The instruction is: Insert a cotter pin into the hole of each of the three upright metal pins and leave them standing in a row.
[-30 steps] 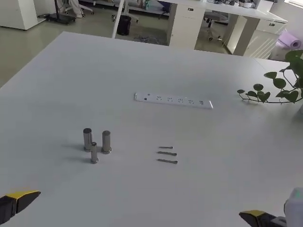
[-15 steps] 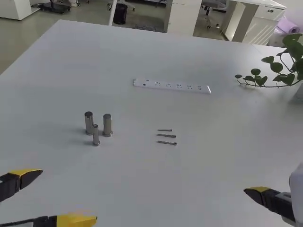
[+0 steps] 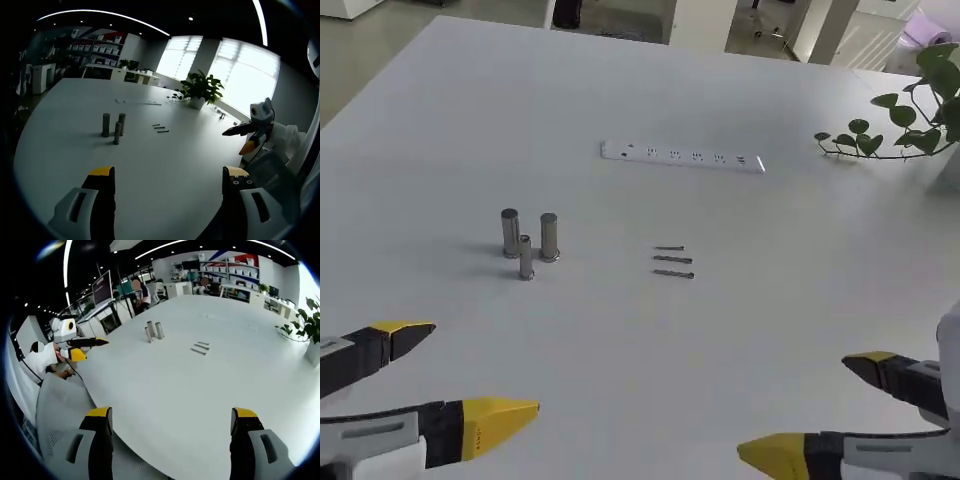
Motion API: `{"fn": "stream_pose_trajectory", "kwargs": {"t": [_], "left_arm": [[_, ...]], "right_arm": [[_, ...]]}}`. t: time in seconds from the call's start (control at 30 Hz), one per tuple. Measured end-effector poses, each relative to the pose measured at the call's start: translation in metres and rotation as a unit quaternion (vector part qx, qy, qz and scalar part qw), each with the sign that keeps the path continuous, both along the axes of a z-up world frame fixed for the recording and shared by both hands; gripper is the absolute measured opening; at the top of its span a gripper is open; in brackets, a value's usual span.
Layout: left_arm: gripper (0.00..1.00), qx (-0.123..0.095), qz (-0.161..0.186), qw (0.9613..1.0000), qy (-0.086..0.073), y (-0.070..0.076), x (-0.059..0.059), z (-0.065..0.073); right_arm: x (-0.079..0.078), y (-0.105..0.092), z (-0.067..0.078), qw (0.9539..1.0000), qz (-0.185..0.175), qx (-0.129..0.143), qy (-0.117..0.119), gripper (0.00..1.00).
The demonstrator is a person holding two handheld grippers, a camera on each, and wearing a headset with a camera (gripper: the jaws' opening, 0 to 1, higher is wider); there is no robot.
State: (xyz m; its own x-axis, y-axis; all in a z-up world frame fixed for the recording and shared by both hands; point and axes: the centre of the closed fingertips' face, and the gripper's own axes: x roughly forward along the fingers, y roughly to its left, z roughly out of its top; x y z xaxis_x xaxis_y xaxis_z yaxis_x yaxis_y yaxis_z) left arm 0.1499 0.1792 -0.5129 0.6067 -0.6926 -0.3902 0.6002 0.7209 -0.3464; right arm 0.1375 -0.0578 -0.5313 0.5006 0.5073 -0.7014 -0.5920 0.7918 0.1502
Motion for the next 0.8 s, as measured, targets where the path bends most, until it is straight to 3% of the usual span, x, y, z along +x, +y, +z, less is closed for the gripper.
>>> {"fn": "stream_pose_trajectory", "kwargs": {"t": [0.4, 0.63, 0.8], "left_arm": [[0.84, 0.018, -0.010, 0.9997, -0.017, 0.001, 0.019, -0.001], [0.76, 0.025, -0.006, 0.9993, -0.027, 0.005, 0.039, 0.001], [0.66, 0.035, 0.007, 0.9985, -0.043, 0.010, 0.063, 0.004]], "right_arm": [[-0.005, 0.002, -0.001, 0.9999, -0.016, -0.001, 0.000, 0.97], [-0.006, 0.000, -0.002, 0.9996, -0.029, -0.001, 0.001, 0.96], [-0.010, -0.002, -0.009, 0.9994, -0.032, -0.002, 0.012, 0.96]]}}
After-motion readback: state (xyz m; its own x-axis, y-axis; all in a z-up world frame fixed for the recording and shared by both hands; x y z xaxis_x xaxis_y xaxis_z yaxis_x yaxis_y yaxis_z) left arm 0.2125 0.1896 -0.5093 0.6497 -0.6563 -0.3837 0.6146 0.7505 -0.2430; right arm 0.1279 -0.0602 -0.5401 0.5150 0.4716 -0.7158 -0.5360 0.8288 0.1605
